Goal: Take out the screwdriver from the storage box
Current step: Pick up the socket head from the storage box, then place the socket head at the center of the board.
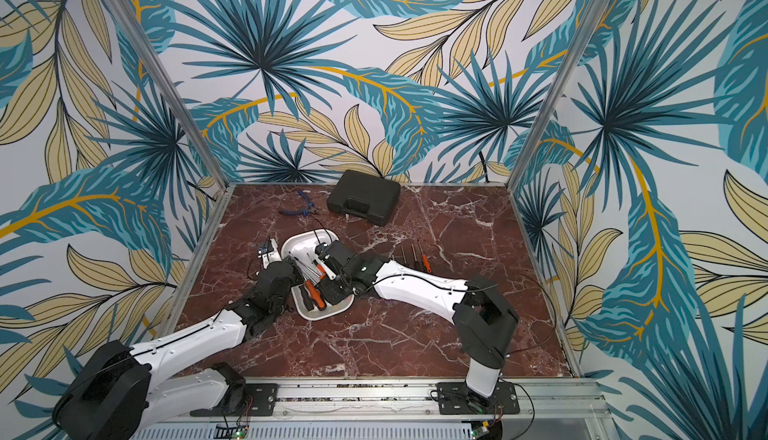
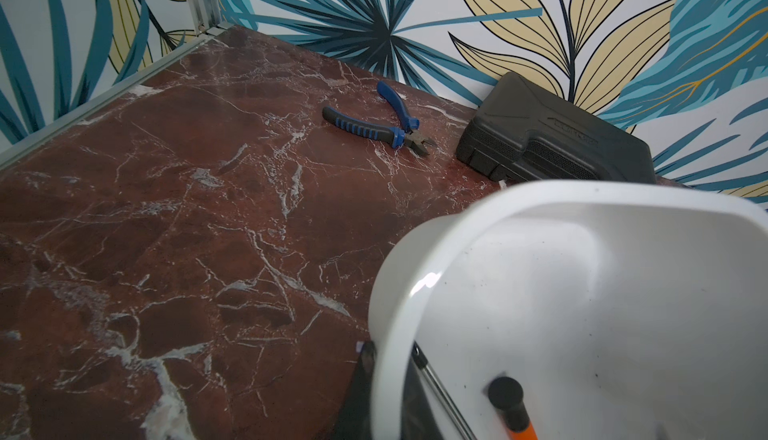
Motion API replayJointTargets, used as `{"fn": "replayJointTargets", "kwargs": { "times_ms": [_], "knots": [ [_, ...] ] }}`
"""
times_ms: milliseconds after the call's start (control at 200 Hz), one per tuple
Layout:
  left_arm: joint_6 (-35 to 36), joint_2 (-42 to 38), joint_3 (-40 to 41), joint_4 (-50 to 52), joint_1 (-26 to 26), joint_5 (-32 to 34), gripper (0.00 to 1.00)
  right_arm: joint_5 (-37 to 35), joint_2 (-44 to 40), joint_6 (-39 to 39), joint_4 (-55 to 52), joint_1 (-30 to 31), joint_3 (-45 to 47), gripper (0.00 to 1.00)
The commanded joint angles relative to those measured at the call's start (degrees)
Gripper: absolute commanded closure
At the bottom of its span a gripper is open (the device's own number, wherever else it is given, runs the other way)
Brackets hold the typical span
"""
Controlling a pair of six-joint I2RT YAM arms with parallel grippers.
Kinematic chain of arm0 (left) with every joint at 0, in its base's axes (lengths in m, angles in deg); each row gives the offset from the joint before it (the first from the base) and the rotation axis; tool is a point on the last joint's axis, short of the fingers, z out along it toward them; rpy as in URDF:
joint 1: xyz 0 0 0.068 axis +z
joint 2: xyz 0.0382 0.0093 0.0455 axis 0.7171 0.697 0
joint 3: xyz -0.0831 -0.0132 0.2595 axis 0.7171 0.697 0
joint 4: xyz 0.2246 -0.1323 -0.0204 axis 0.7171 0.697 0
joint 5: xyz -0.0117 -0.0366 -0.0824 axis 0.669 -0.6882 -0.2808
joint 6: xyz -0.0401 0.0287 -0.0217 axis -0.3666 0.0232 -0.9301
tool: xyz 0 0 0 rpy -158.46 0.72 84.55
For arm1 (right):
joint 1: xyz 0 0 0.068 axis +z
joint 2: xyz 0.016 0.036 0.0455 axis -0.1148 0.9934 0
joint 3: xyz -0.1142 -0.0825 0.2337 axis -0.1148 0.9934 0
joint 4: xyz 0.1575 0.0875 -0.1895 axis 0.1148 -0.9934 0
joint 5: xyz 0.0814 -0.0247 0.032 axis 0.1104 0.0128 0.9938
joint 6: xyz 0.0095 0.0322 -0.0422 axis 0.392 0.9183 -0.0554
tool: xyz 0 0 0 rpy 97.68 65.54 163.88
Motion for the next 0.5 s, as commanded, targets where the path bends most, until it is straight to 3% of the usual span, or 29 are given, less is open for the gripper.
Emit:
{"fn": "replayJointTargets", "kwargs": {
  "times_ms": [0, 270, 496],
  "knots": [
    [-1.5, -2.6, 1.12, -3.58, 0.33, 0.59, 1.0, -0.05, -3.26, -0.07, -2.43, -1.54, 1.69, 0.87],
    [-1.61, -2.96, 1.7, -3.9, 0.5, 0.53, 1.0, 0.37, -10.85, 4.92, -3.91, -12.3, 6.73, 0.86],
    [-1.69, -2.52, 1.7, -4.41, 0.56, 0.06, 1.0, 0.67, -7.38, 8.46, -6.68, -19.26, 6.47, 0.85]
  ]
}}
